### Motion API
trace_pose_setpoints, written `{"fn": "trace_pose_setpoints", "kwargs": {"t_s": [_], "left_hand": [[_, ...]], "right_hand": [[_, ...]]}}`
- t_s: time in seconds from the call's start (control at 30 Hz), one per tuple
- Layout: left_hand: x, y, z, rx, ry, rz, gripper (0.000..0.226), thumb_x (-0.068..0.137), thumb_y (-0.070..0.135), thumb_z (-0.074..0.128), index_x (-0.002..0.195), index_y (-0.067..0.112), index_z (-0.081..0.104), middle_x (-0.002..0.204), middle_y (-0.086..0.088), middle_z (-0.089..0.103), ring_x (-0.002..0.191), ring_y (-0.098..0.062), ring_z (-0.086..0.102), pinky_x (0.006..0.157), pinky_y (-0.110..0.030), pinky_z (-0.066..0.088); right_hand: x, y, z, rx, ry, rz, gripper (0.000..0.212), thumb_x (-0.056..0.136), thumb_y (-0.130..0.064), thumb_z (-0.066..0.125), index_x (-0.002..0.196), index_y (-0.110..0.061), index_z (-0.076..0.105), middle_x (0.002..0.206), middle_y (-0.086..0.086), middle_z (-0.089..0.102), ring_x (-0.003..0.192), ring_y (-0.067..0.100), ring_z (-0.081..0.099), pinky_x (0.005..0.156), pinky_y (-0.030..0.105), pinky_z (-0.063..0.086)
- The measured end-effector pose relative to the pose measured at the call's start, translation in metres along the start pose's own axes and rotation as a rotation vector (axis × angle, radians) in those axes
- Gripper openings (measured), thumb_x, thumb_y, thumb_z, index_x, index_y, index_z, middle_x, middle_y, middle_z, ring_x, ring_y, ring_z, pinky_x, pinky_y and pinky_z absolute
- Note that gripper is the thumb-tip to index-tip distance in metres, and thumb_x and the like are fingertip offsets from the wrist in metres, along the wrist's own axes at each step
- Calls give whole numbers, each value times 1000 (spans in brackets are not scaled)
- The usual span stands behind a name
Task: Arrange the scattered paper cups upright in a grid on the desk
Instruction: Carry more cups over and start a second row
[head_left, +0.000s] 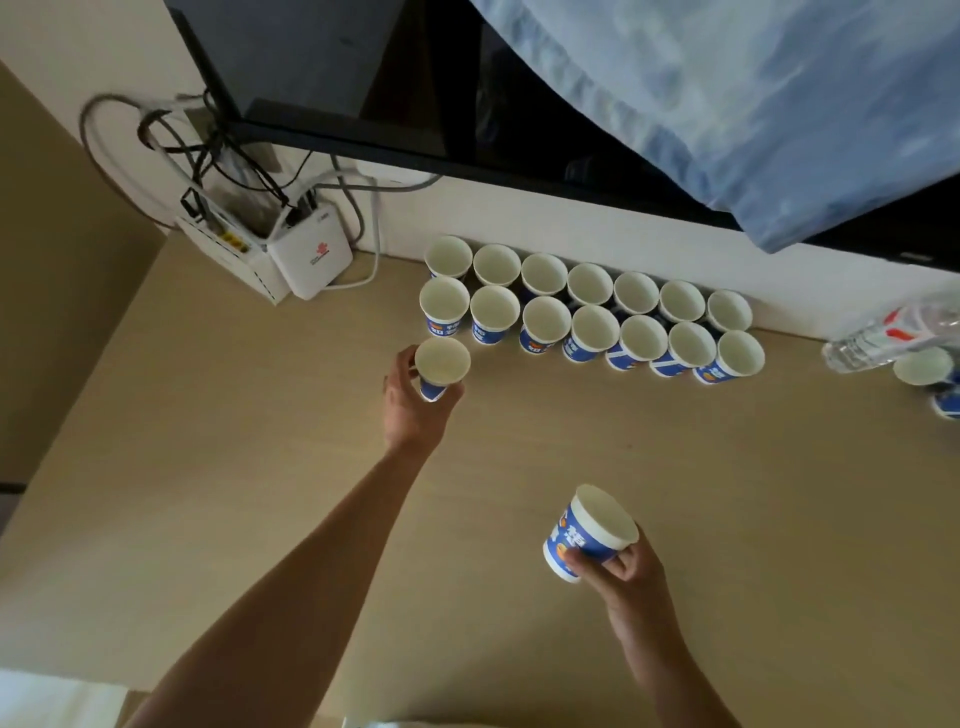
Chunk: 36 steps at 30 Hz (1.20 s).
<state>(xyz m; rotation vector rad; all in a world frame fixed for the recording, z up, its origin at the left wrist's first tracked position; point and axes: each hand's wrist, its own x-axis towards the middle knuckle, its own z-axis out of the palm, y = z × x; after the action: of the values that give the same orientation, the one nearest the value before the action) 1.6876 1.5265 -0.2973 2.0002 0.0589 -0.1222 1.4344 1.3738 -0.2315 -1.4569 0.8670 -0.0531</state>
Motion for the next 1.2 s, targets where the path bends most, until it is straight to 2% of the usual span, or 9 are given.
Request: {"fn": "trace_pose_setpoints", "kwargs": {"t_s": [0.13, 0.23, 0.33, 0.57, 0.77, 0.9, 0.97, 1.03, 1.2], "left_hand": [[15, -8, 6, 5, -7, 6, 66, 65, 30, 82, 124, 23, 52, 116, 6, 64, 105, -23, 60, 80, -52, 55], [23, -12, 10, 15, 5, 7, 65, 67, 27, 83, 123, 23, 52, 116, 5, 64, 105, -24, 60, 81, -50, 55], [26, -12, 12, 17, 14, 9, 65, 68, 24, 85, 123, 22, 51, 116, 3, 64, 105, -24, 60, 82, -51, 54], [28, -12, 13, 33, 14, 21, 67, 68, 18, 86, 125, 21, 51, 116, 1, 64, 106, -24, 60, 81, -53, 56], [31, -14, 11, 37, -26, 84, 72, 65, 23, 85, 127, 24, 48, 117, 3, 63, 103, -25, 61, 82, -53, 55], [25, -23, 8, 40, 7, 43, 88, 65, 17, 91, 138, 12, 42, 128, -2, 57, 107, -18, 58, 88, -51, 54], [22, -28, 7, 49, 15, 25, 91, 64, 16, 92, 139, 12, 42, 129, -4, 55, 106, -17, 58, 87, -51, 54], [20, -32, 6, 52, 37, 17, 87, 63, 14, 91, 136, 12, 45, 126, -4, 56, 102, -17, 58, 85, -50, 55], [24, -43, 9, 33, 34, 74, 70, 68, 18, 89, 126, 21, 49, 118, 4, 60, 98, -18, 63, 76, -48, 58]], "right_hand": [[7, -2, 0, -5, 4, -10, 61, 57, -14, 84, 115, -14, 64, 103, 3, 76, 96, 18, 72, 76, 20, 56], [13, -2, 3, -13, -4, -12, 66, 55, -20, 87, 116, -12, 64, 104, 4, 75, 97, 20, 72, 76, 22, 56], [18, -4, 7, -11, -29, -14, 63, 58, -16, 85, 117, -11, 64, 106, 7, 75, 99, 23, 72, 77, 25, 57], [23, -11, 16, 28, -49, -5, 76, 47, -31, 86, 116, -12, 62, 102, 2, 75, 93, 16, 73, 72, 23, 57], [21, -4, 15, -4, -54, -9, 61, 58, -14, 84, 115, -14, 63, 103, 2, 75, 96, 18, 73, 73, 23, 57], [25, 1, 19, 28, -44, -4, 68, 53, -16, 87, 116, -11, 62, 104, 5, 74, 96, 19, 72, 72, 23, 57], [30, 1, 24, 47, -34, -8, 74, 48, -26, 87, 116, -12, 62, 104, 5, 74, 96, 19, 72, 72, 24, 57], [38, 1, 30, 54, -35, -18, 75, 47, -29, 86, 116, -12, 62, 105, 5, 74, 97, 19, 72, 72, 24, 57], [56, 3, 40, 44, -89, -48, 61, 63, -10, 82, 120, -10, 61, 110, 9, 73, 101, 22, 71, 77, 23, 56]]}}
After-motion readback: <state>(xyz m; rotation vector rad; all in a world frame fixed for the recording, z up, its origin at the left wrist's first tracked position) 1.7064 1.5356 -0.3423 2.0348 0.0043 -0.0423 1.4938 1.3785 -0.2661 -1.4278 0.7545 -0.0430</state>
